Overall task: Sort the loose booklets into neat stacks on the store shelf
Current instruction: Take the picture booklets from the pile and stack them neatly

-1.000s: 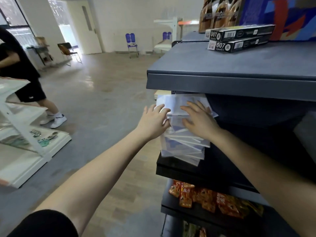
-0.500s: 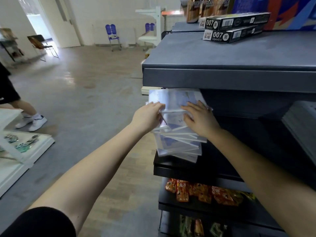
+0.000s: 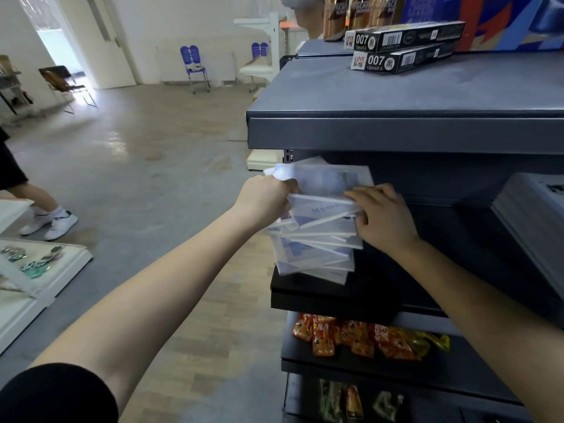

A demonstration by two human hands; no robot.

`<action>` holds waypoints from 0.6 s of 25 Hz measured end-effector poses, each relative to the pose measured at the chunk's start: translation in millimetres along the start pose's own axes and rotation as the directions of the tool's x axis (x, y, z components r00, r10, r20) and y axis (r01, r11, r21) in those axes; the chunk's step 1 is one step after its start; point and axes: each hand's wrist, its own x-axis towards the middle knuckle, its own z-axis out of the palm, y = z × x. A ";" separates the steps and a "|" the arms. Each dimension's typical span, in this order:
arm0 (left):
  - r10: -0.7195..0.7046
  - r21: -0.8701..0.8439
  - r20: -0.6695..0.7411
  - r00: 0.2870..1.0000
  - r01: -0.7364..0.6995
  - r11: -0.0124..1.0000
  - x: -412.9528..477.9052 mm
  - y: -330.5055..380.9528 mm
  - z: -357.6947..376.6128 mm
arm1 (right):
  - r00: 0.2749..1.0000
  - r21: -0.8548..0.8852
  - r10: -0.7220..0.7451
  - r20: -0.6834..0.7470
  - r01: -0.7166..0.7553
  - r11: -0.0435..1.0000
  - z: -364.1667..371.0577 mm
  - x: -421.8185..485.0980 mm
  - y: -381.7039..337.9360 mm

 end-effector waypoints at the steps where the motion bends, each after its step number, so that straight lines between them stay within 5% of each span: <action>1: 0.004 -0.025 -0.014 1.000 -0.005 1.000 -0.1 1.1 -1.0 | 0.999 0.001 0.016 -0.043 -0.016 1.000 -0.3 -1.3 9.1; 5: -0.017 -0.077 -0.103 0.995 0.009 0.997 6.2 -9.5 10.9 | 0.936 -0.076 -0.136 -0.326 0.117 0.990 -2.6 -20.2 24.0; 9: -0.086 -0.105 -0.144 0.986 0.071 0.992 17.0 -10.1 21.3 | 0.849 0.046 -0.411 -0.333 0.450 0.892 -4.7 -31.8 -4.6; 12: -0.122 -0.175 -0.033 0.992 0.115 0.978 18.7 4.6 23.3 | 0.882 0.177 -0.383 -0.273 0.437 0.882 -1.9 -31.3 -31.0; 15: 0.124 -0.213 0.056 0.991 -0.110 0.971 5.0 17.7 23.1 | 0.926 0.194 -0.275 -0.257 0.329 0.924 1.5 -20.8 -49.8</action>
